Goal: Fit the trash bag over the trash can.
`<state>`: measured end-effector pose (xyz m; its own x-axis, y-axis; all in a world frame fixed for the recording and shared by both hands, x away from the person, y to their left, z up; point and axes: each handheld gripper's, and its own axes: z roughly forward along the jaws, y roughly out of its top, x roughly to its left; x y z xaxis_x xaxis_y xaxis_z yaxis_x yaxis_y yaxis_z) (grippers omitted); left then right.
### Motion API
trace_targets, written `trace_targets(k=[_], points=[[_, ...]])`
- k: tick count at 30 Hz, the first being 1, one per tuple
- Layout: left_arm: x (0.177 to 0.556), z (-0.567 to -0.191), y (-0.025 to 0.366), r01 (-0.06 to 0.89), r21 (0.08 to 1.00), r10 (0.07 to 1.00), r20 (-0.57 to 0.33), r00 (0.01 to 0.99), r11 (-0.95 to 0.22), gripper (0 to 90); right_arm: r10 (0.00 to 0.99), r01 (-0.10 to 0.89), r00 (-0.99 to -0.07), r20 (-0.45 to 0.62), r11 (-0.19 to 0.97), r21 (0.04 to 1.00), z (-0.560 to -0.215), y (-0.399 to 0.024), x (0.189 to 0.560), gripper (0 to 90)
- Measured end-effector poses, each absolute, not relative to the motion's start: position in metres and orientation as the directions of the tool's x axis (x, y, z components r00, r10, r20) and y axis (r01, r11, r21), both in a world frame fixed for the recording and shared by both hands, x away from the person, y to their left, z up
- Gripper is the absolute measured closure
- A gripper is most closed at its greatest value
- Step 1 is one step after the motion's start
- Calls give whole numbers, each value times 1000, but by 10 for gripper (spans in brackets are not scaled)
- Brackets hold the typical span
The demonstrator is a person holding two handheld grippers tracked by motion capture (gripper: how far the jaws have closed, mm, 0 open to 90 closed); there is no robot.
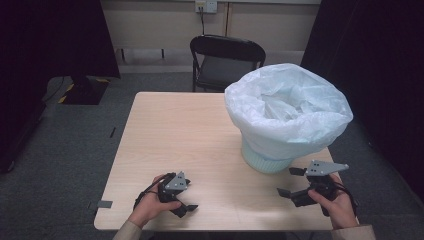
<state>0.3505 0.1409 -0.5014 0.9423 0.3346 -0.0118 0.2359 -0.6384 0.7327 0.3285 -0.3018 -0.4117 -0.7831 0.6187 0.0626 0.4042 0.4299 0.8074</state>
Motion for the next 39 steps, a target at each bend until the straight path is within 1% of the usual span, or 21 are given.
trace_targets(k=[26, 33, 39], points=[[350, -501, 141, 235, 732, 333, -12, 943, -640, 89, 645, 422, -762, 54, 433, 796, -436, -312, 333, 109], [350, -501, 141, 234, 732, 332, -12, 943, -640, 89, 667, 430, -744, 37, 435, 791, -442, -315, 334, 109], [350, -501, 141, 234, 732, 332, -12, 943, -640, 89, 676, 440, -736, 46, 426, 791, -446, -319, 335, 109]])
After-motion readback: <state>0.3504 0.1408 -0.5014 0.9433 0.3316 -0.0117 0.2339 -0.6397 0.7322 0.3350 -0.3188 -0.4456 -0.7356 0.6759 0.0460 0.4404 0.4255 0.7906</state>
